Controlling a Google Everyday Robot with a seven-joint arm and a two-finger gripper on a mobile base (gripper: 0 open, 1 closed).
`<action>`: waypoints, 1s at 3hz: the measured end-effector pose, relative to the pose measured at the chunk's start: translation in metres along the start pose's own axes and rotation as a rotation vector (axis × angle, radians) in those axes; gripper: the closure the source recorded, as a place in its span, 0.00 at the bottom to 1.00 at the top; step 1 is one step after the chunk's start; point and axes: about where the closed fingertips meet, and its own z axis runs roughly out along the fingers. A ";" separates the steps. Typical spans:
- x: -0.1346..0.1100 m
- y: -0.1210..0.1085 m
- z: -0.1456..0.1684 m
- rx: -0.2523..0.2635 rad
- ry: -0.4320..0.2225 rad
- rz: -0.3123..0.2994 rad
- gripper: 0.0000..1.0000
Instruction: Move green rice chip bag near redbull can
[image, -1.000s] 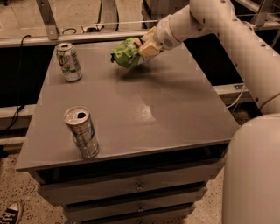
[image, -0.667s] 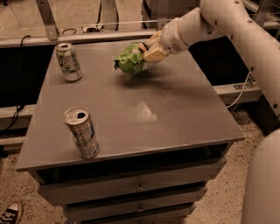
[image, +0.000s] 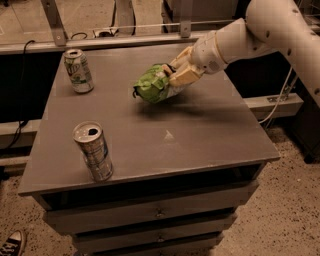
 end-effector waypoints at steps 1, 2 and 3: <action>-0.004 0.028 -0.008 -0.032 -0.041 0.011 1.00; -0.015 0.064 -0.005 -0.068 -0.093 0.031 1.00; -0.020 0.085 0.004 -0.085 -0.104 0.040 1.00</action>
Offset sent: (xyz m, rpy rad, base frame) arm -0.0926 0.0217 -0.0123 0.1273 0.0836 0.0835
